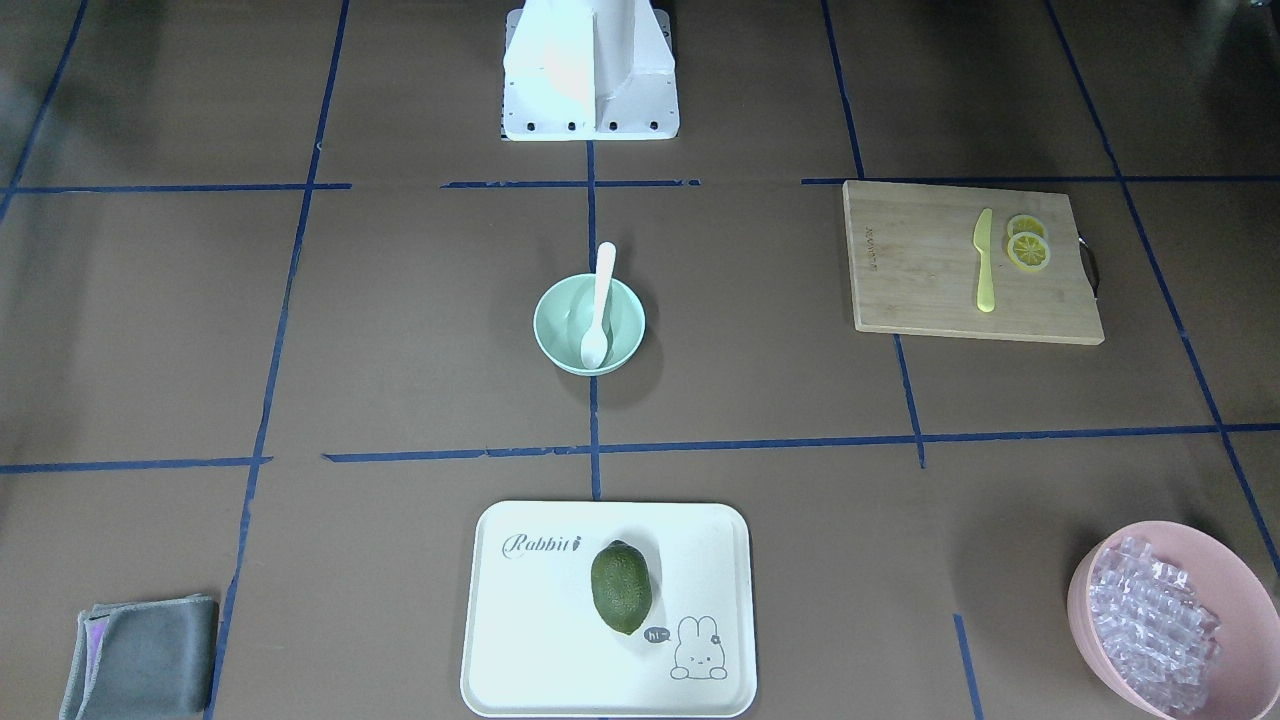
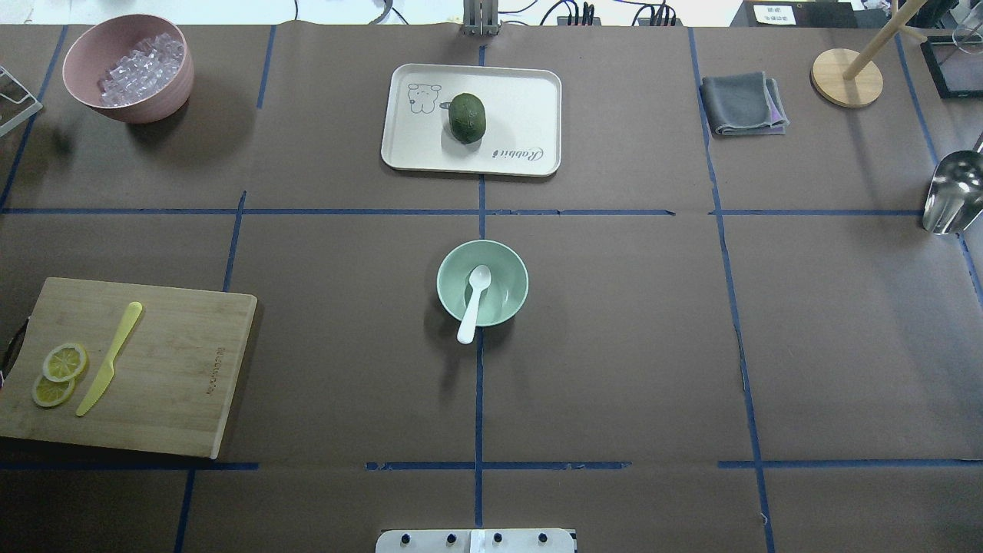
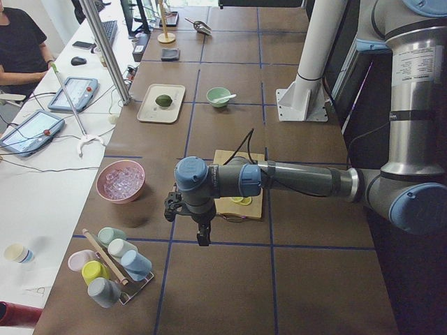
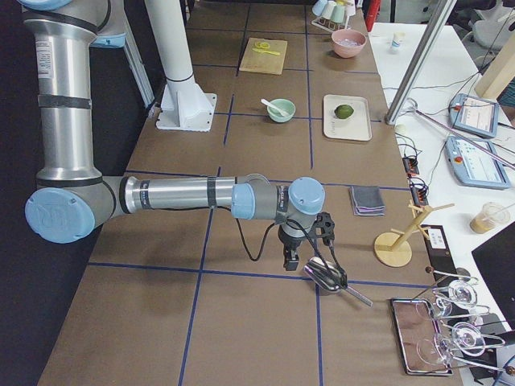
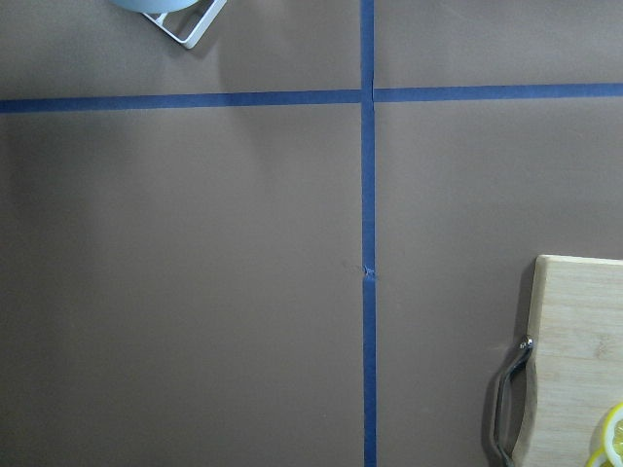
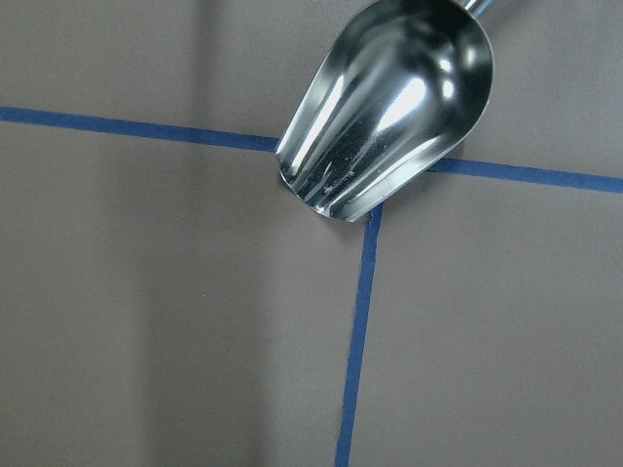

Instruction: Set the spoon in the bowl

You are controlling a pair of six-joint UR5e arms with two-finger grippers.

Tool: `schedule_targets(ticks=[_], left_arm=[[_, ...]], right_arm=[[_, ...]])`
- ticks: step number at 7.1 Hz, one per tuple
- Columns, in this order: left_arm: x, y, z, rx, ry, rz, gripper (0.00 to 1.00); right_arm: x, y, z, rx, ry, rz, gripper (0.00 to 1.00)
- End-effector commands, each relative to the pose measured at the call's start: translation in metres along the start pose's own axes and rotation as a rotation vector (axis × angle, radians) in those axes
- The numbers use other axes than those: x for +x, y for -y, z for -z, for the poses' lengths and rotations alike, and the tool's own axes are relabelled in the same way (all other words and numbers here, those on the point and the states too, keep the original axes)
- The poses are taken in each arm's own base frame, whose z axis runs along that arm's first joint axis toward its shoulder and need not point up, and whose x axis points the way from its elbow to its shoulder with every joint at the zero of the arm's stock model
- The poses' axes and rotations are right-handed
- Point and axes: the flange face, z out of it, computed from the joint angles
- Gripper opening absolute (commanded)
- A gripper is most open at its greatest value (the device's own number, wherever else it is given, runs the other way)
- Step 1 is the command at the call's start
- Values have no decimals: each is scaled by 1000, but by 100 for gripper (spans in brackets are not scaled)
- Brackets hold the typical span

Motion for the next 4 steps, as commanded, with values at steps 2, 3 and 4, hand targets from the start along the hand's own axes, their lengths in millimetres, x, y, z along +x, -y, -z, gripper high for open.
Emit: schedule_targets(ticks=[2,3,4], left_arm=[[0,0,0,0,0,0,100],[0,0,0,-1,0,1,100],[0,0,0,1,0,-1,100]], right_arm=[[1,-3,-2,-3,-1,-2,100],[2,-3,-2,-4,-1,-4,100],[-1,-3,1,1,-1,2,100]])
